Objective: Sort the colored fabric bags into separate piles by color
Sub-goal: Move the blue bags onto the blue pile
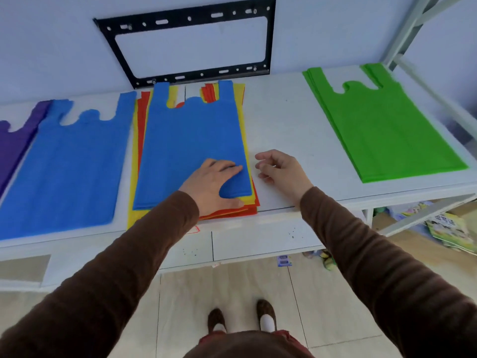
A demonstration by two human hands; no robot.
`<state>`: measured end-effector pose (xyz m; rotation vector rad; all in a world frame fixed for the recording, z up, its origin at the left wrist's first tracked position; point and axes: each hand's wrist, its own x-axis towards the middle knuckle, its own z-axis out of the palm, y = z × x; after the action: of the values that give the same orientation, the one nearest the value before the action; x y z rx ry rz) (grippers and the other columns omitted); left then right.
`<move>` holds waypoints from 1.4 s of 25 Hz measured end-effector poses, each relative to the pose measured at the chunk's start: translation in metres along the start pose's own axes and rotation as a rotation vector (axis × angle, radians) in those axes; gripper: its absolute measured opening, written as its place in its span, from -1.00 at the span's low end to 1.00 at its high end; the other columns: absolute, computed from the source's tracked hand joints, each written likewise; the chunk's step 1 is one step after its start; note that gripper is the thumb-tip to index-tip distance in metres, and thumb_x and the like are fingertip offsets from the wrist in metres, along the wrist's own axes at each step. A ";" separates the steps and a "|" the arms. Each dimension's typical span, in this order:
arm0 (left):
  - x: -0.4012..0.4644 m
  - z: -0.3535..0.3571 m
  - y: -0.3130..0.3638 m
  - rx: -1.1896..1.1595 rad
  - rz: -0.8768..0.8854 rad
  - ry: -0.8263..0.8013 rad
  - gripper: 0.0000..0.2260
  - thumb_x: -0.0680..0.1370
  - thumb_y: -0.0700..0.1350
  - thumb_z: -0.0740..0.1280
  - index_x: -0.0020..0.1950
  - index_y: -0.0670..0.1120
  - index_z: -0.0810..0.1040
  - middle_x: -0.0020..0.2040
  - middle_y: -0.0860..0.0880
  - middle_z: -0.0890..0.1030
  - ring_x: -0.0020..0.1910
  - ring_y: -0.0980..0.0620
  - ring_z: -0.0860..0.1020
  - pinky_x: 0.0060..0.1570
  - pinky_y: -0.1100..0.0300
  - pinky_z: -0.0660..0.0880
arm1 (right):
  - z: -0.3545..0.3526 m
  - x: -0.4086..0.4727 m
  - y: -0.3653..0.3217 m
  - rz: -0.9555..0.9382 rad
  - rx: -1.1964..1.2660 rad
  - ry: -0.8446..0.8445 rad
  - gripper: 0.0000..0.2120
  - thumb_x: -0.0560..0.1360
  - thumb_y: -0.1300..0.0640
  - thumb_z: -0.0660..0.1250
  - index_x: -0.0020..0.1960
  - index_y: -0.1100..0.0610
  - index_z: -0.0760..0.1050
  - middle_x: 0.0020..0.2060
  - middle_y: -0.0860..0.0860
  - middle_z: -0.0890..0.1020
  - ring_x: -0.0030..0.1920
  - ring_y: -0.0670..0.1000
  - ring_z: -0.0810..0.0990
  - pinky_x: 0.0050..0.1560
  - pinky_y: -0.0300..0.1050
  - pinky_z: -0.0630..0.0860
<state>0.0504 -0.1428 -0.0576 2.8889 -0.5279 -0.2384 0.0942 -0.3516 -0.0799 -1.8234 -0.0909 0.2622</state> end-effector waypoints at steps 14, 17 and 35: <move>-0.003 -0.012 -0.004 -0.313 -0.085 0.158 -0.59 0.66 0.05 0.10 0.50 0.01 0.31 0.42 0.01 0.41 0.39 0.03 0.32 0.39 0.23 0.16 | 0.023 0.010 -0.050 0.293 0.211 -0.298 -0.39 0.53 -0.32 0.15 0.47 -0.04 0.23 0.05 0.18 0.65 -0.21 0.11 0.73 -0.21 -0.08 0.65; -0.011 -0.013 -0.010 -0.350 -0.071 0.178 -0.59 0.63 0.14 0.12 0.43 0.03 0.39 0.32 0.03 0.47 0.30 0.10 0.40 0.36 0.18 0.30 | 0.044 0.021 -0.064 0.390 0.432 -0.362 -0.23 0.44 -0.36 0.28 0.52 -0.07 0.14 0.34 0.08 0.49 -0.11 0.12 0.73 -0.13 0.02 0.65; -0.011 -0.052 -0.070 -1.739 -0.660 0.235 -0.37 0.61 -0.12 0.29 0.57 0.15 0.05 0.35 0.05 0.46 0.02 -0.01 0.65 -0.17 0.05 0.63 | -0.042 0.023 -0.066 0.391 0.497 -0.389 -0.53 0.53 0.44 0.16 0.35 0.10 0.46 0.18 0.07 0.63 -0.18 -0.01 0.72 -0.33 -0.24 0.62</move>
<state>0.0731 -0.0663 -0.0215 1.2170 0.5211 -0.2380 0.1308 -0.3695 -0.0092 -1.2649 0.0585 0.8389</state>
